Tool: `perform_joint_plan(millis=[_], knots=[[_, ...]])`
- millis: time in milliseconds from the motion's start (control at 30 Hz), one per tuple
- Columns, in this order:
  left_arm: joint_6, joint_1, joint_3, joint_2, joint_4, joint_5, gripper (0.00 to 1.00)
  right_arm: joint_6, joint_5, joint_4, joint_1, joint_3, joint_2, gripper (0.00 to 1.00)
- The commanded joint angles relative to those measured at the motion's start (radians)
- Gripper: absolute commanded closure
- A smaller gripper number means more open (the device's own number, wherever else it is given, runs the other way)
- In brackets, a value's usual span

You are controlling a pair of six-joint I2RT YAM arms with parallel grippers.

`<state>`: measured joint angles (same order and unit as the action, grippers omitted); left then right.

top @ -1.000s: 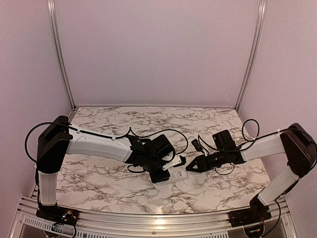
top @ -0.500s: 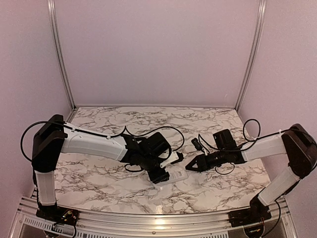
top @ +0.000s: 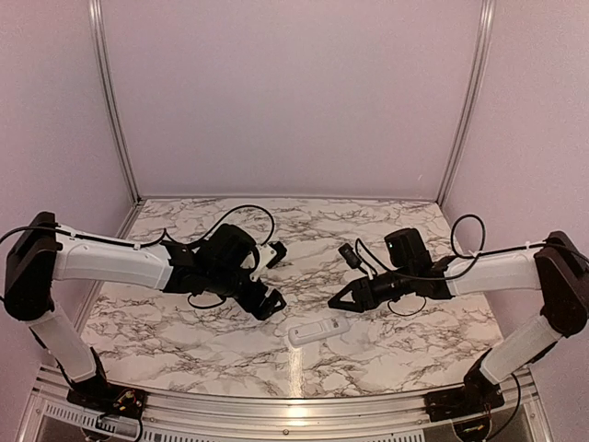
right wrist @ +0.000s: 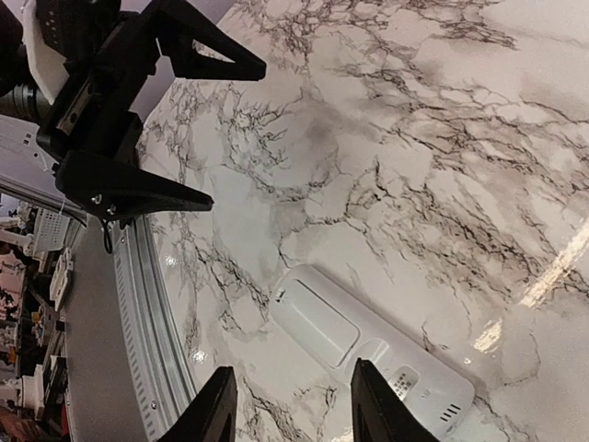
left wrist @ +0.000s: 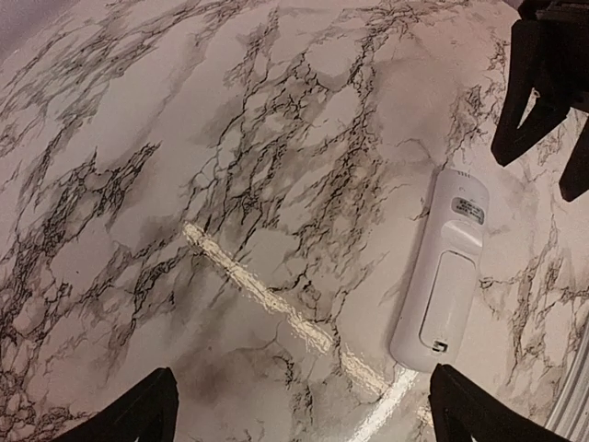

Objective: Load the batteries into the remote control
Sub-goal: Press the battery cover on the remote control without the battery cover.

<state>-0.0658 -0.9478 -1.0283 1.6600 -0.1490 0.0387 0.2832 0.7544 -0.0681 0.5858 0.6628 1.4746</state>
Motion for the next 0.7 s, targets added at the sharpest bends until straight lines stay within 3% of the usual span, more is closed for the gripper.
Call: perform_joint_plan(millis=[0,667], knots=[[-0.077,0.003,0.004,0.028,0.024,-0.026,0.01,-0.004,-0.003,0.01,0.043,0.058,0.028,0.59],[-0.008,-0.083,-0.167,0.234,-0.07,-0.025,0.01,0.028,0.01,0.004,-0.031,0.022,0.015,0.59]])
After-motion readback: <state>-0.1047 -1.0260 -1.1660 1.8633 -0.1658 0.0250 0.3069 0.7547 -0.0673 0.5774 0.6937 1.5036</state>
